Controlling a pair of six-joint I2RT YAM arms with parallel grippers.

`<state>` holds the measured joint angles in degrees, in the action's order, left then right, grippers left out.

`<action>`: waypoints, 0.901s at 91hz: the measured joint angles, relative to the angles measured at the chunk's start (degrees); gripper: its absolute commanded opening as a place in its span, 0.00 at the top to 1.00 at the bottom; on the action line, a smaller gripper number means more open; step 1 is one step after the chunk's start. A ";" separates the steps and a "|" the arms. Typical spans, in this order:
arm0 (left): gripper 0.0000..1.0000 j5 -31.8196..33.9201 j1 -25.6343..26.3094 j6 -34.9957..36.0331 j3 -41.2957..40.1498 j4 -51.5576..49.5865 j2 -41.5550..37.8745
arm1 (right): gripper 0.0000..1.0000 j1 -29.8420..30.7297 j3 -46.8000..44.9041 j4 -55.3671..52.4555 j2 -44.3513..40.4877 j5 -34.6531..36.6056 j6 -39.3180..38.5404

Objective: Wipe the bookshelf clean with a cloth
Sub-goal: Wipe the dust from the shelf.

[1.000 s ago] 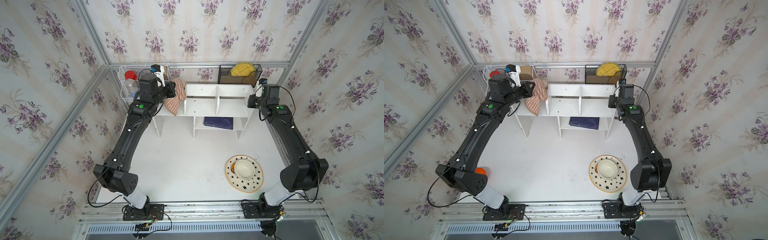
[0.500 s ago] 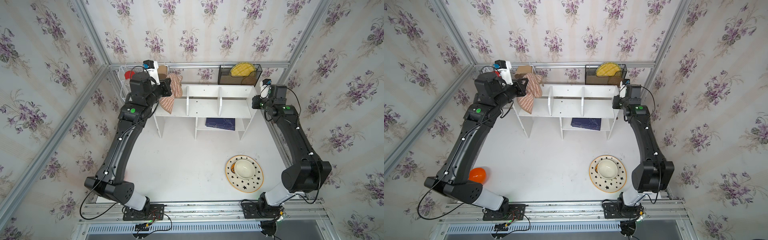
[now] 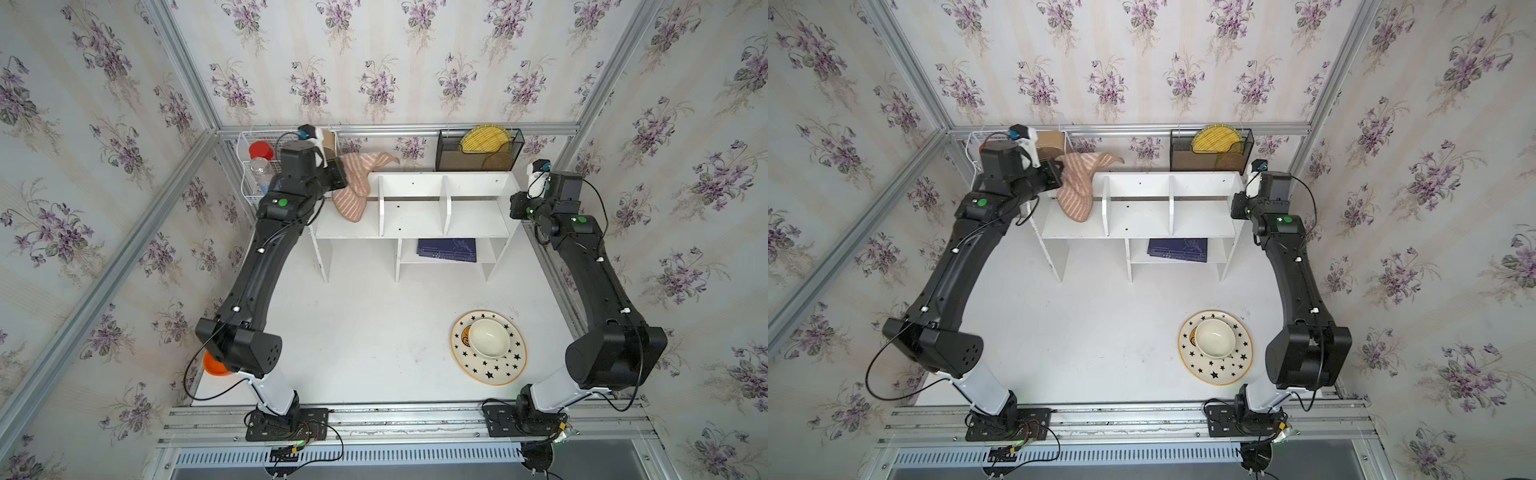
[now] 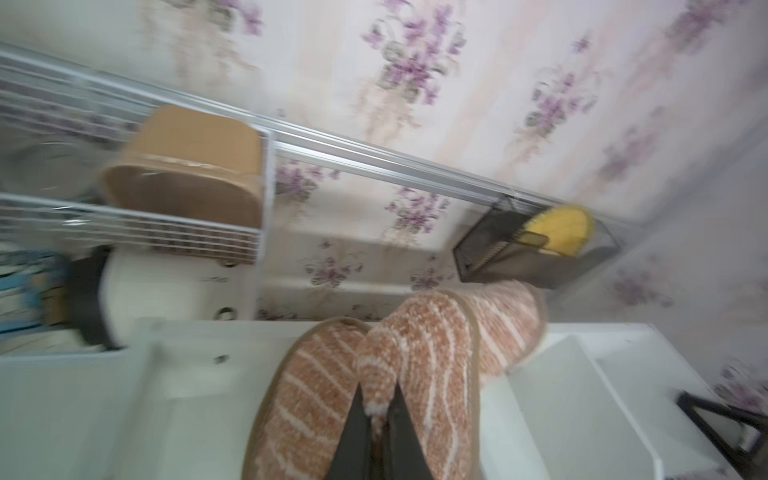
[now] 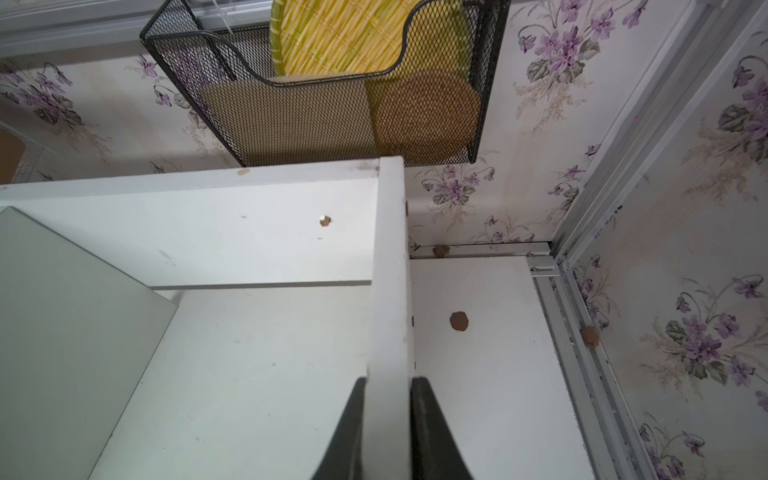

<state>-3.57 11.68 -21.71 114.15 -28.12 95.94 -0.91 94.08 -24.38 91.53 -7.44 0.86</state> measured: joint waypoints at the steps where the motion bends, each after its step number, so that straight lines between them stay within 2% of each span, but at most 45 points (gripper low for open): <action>1: 1.00 0.70 -0.92 -0.26 -0.76 -0.09 -0.79 | 1.00 0.00 0.09 0.00 0.07 -0.02 0.00; 5: 1.00 3.13 -3.74 -1.31 -3.13 -0.90 -3.39 | 1.00 0.00 0.26 0.02 0.26 -0.07 0.00; 14: 1.00 4.20 -9.01 -3.21 -8.81 -1.57 -8.81 | 1.00 0.00 0.44 -0.13 0.31 -0.11 0.00; 27: 1.00 1.62 -9.86 -5.35 -16.22 1.40 -13.66 | 1.00 0.13 0.46 -0.15 0.33 -0.09 0.07; 51: 1.00 -5.51 -0.26 -6.99 -14.05 7.72 -8.39 | 1.00 4.37 1.49 0.15 1.49 2.67 0.26; 67: 1.00 -9.38 8.81 -6.99 -1.44 10.29 0.85 | 1.00 5.64 1.73 0.52 1.86 1.38 0.09; 74: 1.00 -10.05 11.10 -6.38 2.91 10.19 3.87 | 1.00 5.64 1.33 0.87 1.73 1.27 0.07; 82: 1.00 -9.38 12.00 -6.01 4.20 9.81 5.03 | 1.00 5.64 0.72 1.55 1.46 1.29 0.07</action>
<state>-12.95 23.68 -27.73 118.34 -18.31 100.97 4.73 94.80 -22.83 92.99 -6.15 0.93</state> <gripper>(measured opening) 0.076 0.186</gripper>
